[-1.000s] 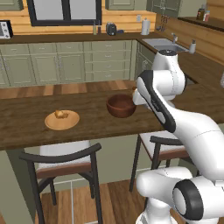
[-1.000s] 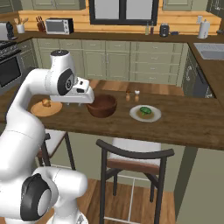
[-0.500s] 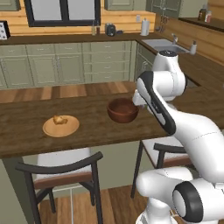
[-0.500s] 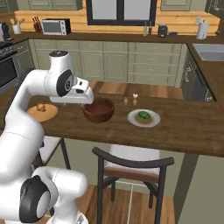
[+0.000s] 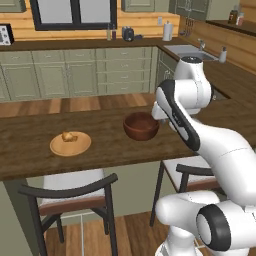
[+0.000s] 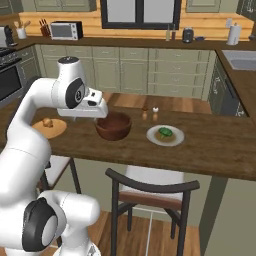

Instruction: Pick the chicken drumstick and broccoli from their plates and place them in the bowl. Then put the bowl in the fridge.

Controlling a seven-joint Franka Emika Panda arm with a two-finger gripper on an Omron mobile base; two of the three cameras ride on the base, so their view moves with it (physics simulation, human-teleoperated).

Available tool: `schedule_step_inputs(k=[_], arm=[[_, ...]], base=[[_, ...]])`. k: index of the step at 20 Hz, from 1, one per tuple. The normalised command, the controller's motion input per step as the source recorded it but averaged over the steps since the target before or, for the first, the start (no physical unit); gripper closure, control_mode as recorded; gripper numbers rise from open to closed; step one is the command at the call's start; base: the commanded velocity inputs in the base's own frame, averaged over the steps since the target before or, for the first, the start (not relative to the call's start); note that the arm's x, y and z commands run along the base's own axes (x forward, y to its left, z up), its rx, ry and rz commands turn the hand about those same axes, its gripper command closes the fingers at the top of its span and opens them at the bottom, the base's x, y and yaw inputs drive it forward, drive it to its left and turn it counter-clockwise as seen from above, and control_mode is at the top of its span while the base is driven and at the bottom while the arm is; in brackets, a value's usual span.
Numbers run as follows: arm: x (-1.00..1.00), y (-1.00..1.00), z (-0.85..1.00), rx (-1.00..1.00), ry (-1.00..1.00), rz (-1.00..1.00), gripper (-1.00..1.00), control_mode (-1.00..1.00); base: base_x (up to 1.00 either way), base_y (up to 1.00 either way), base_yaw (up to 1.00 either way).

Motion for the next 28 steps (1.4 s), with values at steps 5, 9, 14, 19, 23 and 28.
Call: schedule_step_inputs(k=[5,9,14,19,23,28], arm=[[0.00,0.00,0.00,0.00,0.00,0.00,-1.00,1.00],[0.40,-0.09,0.00,0.00,0.00,0.00,-1.00,-1.00],[0.47,-0.45,-0.08,0.01,0.05,-0.02,-1.00,-1.00],[0.39,-0.80,-0.04,0.02,0.08,0.08,-1.00,-1.00],[0.20,-0.96,-0.05,0.04,0.01,0.11,-1.00,-1.00],[0.11,-0.85,-0.43,-0.03,0.00,0.08,-1.00,-1.00]], base=[[0.80,0.00,0.00],[0.13,0.00,0.00],[0.00,0.00,0.00],[0.00,0.00,0.00],[0.00,0.00,0.00],[0.00,0.00,0.00]])
